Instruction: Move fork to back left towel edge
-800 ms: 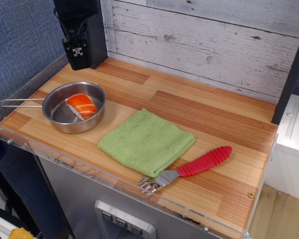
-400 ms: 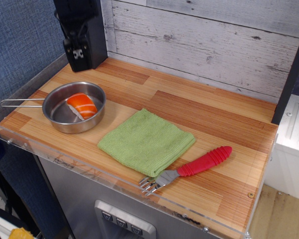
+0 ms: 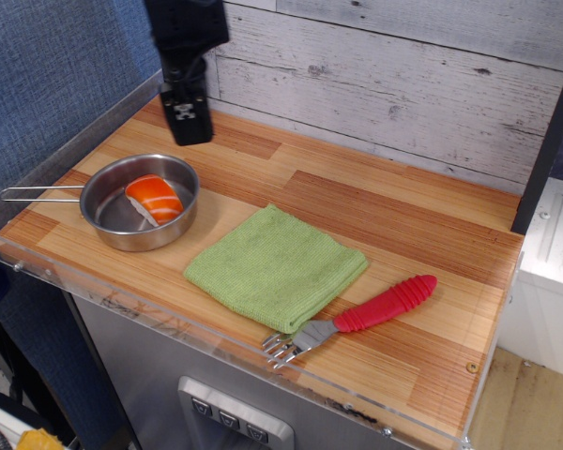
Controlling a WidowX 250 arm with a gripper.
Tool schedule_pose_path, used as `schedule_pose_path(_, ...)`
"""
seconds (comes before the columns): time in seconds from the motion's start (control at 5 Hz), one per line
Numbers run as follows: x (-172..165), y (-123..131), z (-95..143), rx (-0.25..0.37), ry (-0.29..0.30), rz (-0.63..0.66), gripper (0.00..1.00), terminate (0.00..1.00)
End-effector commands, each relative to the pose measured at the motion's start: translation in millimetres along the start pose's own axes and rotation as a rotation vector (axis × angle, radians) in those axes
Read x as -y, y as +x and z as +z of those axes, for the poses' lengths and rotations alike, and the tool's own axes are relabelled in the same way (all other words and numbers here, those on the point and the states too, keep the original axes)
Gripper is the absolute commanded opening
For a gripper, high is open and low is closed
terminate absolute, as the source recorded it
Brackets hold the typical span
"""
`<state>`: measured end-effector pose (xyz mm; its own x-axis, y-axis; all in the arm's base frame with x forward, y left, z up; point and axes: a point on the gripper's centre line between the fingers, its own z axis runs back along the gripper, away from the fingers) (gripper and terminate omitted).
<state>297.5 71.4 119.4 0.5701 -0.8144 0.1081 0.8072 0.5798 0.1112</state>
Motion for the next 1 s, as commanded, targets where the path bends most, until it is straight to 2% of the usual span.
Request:
schedule_pose_path(0.0,28,32,1,0.033,-0.008,-0.11,1.0,0.0)
schedule_pose_path(0.2,48,50,-7,0.039,-0.035,-0.128,1.0,0.0)
schedule_pose_path(0.4,74,73,-12,0.058,-0.067,-0.048,1.0,0.0)
schedule_pose_path(0.6,102,89,-15,0.05,-0.102,0.028,1.0,0.0)
schedule_pose_path(0.8,122,102,-25,0.012,-0.128,0.062,1.0,0.0)
